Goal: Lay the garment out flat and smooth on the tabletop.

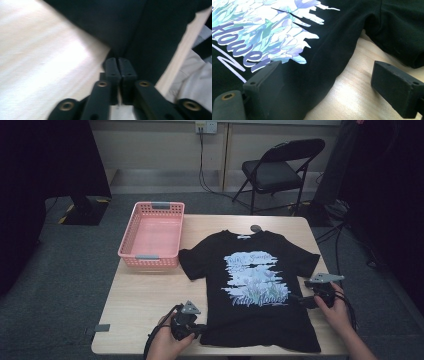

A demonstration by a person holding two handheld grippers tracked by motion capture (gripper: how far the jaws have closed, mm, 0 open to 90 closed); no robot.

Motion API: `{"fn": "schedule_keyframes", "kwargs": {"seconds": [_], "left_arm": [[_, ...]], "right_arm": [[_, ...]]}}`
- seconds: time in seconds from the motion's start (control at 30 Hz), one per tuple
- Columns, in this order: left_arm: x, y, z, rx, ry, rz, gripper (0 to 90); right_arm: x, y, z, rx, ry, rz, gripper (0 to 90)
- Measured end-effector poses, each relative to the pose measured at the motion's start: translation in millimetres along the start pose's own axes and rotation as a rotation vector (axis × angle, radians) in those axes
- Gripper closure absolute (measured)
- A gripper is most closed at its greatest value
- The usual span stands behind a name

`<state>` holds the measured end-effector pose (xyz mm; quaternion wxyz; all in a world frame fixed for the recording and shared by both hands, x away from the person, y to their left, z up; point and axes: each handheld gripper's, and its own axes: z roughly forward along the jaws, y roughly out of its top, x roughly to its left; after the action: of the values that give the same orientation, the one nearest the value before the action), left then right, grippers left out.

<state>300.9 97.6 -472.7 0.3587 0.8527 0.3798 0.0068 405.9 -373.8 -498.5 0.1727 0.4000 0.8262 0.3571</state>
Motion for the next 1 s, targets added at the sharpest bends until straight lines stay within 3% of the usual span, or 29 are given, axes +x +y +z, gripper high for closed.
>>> {"fn": "schedule_keyframes", "kwargs": {"seconds": [0.1,0.2,0.3,0.43,0.53,0.57,0.7,0.77,0.9,0.97,1.0], "left_arm": [[8.0,4.5,0.4,-0.079,0.031,-0.012,51.0],[8.4,13.8,4.8,-0.096,0.027,0.007,38.2],[-0.7,18.0,12.2,-0.065,-0.028,0.029,38.3],[-10.7,11.1,16.1,0.009,-0.008,0.074,41.1],[-15.3,4.2,12.7,0.041,0.025,0.094,51.0],[-17.1,2.2,11.5,0.062,0.041,0.11,59.0],[-25.3,-2.8,9.2,0.074,0.079,0.155,75.1],[-30.0,-4.7,9.6,0.078,0.07,0.166,84.5],[-40.0,-6.2,7.9,0.121,0.04,0.208,86.5],[-39.4,-6.4,5.6,0.109,0.018,0.216,85.7],[-37.4,-5.5,3.9,0.088,0.02,0.222,80.5]], "right_arm": [[0.0,0.0,0.0,0.0,0.0,0.0,10.2],[0.0,0.0,0.0,0.0,0.0,0.0,10.2],[0.0,0.0,0.0,0.0,-0.001,0.0,10.2],[0.1,-0.1,-0.2,0.001,0.0,0.001,10.2],[0.2,-0.1,-0.2,0.001,-0.001,0.001,10.2],[0.1,-0.1,-0.2,0.0,-0.001,0.001,10.2],[0.1,-0.1,-0.2,0.001,-0.001,0.001,10.2],[0.1,-0.1,-0.2,0.001,-0.001,0.001,10.2],[0.1,-0.1,-0.2,0.0,-0.001,0.0,10.2],[0.1,-0.1,-0.2,0.001,0.0,0.001,10.2],[0.1,-0.1,-0.2,0.0,-0.001,0.0,10.2]]}}
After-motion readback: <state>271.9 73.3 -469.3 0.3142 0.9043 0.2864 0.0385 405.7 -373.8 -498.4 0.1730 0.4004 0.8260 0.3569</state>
